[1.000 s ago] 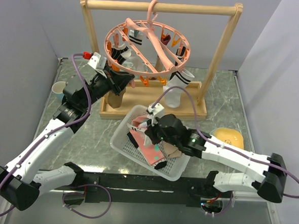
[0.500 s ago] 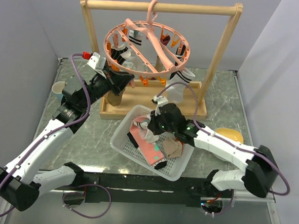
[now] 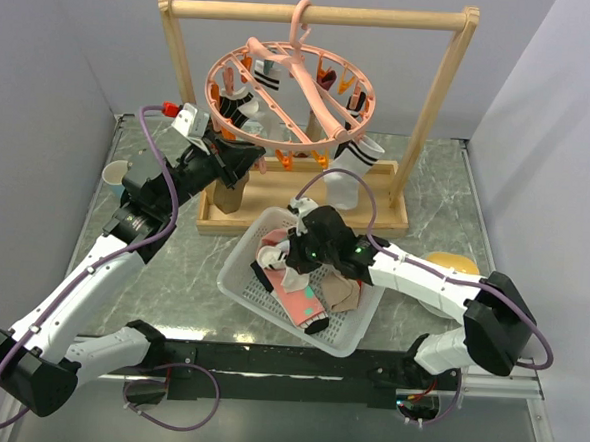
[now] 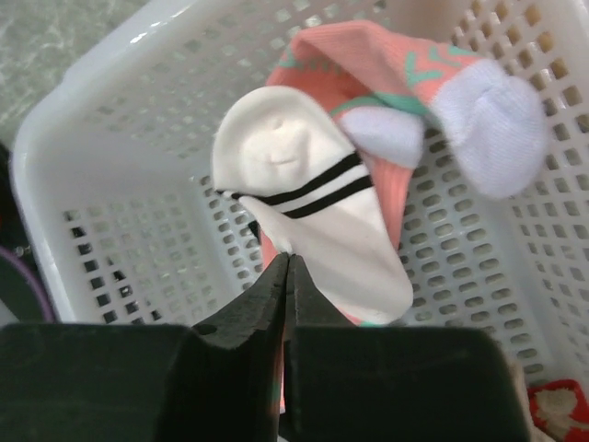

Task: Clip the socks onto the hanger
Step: Adjust the sock in the bin.

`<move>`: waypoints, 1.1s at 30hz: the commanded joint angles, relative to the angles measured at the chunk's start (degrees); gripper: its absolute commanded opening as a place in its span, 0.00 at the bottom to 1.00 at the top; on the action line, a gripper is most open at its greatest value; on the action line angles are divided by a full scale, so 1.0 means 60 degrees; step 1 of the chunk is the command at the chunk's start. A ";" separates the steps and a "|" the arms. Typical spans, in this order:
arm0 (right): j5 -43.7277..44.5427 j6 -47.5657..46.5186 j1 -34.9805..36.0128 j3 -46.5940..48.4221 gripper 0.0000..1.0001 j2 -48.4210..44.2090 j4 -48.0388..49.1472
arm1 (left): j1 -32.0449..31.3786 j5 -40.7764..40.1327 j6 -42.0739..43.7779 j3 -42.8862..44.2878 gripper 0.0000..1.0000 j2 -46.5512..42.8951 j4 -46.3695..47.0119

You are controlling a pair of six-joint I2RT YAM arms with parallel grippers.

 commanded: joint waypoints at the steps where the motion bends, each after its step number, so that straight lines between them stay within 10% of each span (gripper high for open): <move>1: 0.1289 0.0079 -0.0006 0.0600 0.00 0.0186 0.0209 | 0.0036 0.0340 -0.0110 -0.0069 0.01 -0.0297 0.0070; 8: 0.4028 0.0593 0.0053 0.0674 0.00 0.0711 0.0578 | 0.0022 0.0311 -0.0081 -0.0054 0.01 -0.0312 0.0012; 14: 0.4543 0.0433 0.0082 0.0777 0.63 0.1051 -0.0009 | 0.0022 0.0340 -0.0096 -0.0083 0.01 -0.0341 0.0011; 17: 0.4821 0.0257 0.0068 0.0295 0.74 0.0279 0.0093 | 0.0021 0.0311 -0.0081 -0.0156 0.01 -0.0385 0.0011; 26: 0.3798 -0.0066 0.0682 -0.3030 0.65 -0.3941 0.1968 | 0.0036 0.0311 -0.0096 -0.0171 0.01 -0.0458 0.0055; 33: 0.3196 0.0124 0.1590 -0.3252 0.54 -0.3273 0.1998 | 0.0065 0.0296 -0.0096 -0.0216 0.01 -0.0473 0.0070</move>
